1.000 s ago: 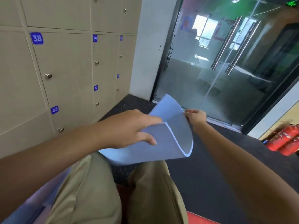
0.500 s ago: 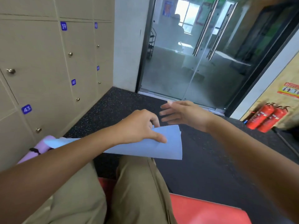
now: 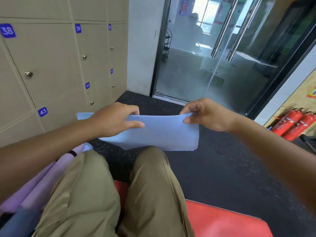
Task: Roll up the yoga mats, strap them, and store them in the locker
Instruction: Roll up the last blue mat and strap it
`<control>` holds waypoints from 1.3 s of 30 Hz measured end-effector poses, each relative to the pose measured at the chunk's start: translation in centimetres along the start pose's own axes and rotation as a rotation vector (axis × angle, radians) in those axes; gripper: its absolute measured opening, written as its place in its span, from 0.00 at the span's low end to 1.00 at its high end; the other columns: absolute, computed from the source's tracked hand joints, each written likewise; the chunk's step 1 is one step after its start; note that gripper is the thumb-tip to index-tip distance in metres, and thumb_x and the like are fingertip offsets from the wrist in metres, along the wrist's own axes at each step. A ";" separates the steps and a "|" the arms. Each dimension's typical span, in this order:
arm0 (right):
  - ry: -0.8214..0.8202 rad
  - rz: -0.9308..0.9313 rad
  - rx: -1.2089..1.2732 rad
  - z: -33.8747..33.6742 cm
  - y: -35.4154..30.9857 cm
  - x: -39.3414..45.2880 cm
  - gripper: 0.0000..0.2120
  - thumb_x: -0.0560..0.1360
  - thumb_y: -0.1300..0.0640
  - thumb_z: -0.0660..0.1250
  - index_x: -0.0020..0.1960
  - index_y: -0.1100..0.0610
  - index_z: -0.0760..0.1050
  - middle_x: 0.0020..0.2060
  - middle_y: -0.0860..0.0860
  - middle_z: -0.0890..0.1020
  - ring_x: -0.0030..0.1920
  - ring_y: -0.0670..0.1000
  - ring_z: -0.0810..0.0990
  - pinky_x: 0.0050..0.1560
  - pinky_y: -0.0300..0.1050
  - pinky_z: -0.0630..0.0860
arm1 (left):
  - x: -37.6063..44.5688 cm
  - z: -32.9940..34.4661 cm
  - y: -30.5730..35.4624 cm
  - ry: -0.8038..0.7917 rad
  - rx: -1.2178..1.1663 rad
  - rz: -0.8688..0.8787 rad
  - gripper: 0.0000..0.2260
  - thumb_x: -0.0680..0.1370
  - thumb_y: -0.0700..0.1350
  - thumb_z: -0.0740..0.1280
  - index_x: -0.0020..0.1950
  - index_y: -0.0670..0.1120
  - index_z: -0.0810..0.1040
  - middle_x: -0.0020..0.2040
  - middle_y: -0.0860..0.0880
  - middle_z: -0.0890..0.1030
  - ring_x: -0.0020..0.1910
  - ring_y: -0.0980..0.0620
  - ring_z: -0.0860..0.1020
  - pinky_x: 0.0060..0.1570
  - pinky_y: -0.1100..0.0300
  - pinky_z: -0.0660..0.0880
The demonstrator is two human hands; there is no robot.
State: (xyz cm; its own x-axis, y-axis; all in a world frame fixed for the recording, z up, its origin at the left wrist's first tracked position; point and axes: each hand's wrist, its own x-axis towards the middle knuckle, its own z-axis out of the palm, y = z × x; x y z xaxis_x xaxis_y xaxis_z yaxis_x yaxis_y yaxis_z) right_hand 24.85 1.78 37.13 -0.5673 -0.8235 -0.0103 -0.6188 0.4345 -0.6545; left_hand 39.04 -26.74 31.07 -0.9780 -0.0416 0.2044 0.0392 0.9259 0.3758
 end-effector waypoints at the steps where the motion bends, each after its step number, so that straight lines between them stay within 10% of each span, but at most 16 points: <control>1: 0.032 -0.011 0.011 0.0 0.3 0.2 0.06 0.78 0.67 0.71 0.51 0.58 0.83 0.45 0.47 0.88 0.46 0.45 0.85 0.50 0.38 0.80 | -0.2 -0.3 -2.0 0.017 0.044 -0.018 0.17 0.77 0.69 0.62 0.46 0.56 0.75 0.39 0.54 0.79 0.40 0.54 0.76 0.43 0.51 0.73; 9: 0.254 0.009 -0.270 0.2 1.7 1.3 0.09 0.80 0.62 0.69 0.47 0.48 0.78 0.41 0.41 0.82 0.41 0.39 0.79 0.44 0.41 0.72 | -0.5 0.1 -10.9 0.084 -0.135 -0.032 0.13 0.85 0.45 0.62 0.41 0.53 0.70 0.37 0.57 0.74 0.39 0.62 0.72 0.42 0.56 0.64; 13: 0.282 0.044 -0.531 1.0 1.8 1.8 0.06 0.81 0.58 0.66 0.57 0.53 0.78 0.49 0.51 0.82 0.51 0.54 0.78 0.49 0.49 0.74 | 0.1 2.2 -11.3 0.154 -0.177 -0.080 0.13 0.84 0.52 0.58 0.41 0.50 0.68 0.37 0.52 0.73 0.38 0.50 0.71 0.43 0.50 0.68; 17: 0.205 0.008 -0.915 2.7 1.9 3.6 0.28 0.78 0.42 0.69 0.71 0.57 0.68 0.62 0.54 0.76 0.63 0.58 0.72 0.64 0.50 0.66 | 1.6 2.1 -10.1 0.223 -0.171 -0.105 0.13 0.86 0.50 0.58 0.41 0.53 0.69 0.37 0.51 0.74 0.39 0.47 0.72 0.46 0.49 0.66; 24: 0.324 -0.081 -0.801 3.6 2.8 7.8 0.18 0.80 0.47 0.67 0.59 0.60 0.69 0.53 0.56 0.74 0.54 0.59 0.71 0.54 0.52 0.68 | 2.9 -2.8 -9.2 0.400 0.185 -0.074 0.11 0.87 0.49 0.57 0.45 0.51 0.72 0.44 0.52 0.75 0.47 0.47 0.74 0.43 0.53 0.51; 31: 0.697 -0.368 -0.948 0.2 -1.4 6.1 0.16 0.80 0.48 0.65 0.51 0.62 0.70 0.43 0.57 0.73 0.41 0.58 0.69 0.42 0.51 0.63 | 0.2 -8.6 -6.2 0.578 0.272 0.133 0.10 0.85 0.55 0.55 0.56 0.52 0.72 0.50 0.56 0.75 0.51 0.50 0.72 0.48 0.53 0.55; 39: 0.640 -0.405 -0.973 2.1 -4.0 -0.6 0.16 0.80 0.49 0.65 0.52 0.63 0.71 0.44 0.57 0.72 0.42 0.59 0.68 0.43 0.58 0.69 | -7.1 -8.0 -3.2 0.546 0.197 0.127 0.11 0.85 0.55 0.54 0.57 0.53 0.72 0.48 0.53 0.75 0.50 0.48 0.72 0.51 0.48 0.61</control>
State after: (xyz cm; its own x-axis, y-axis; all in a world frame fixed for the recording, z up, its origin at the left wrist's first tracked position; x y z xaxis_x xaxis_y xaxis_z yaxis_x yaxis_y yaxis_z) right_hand 28.74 -0.24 38.14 -0.2352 -0.7538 0.6136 -0.8031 0.5063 0.3141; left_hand 47.48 -32.41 35.66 -0.7189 -0.0652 0.6921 0.0591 0.9863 0.1543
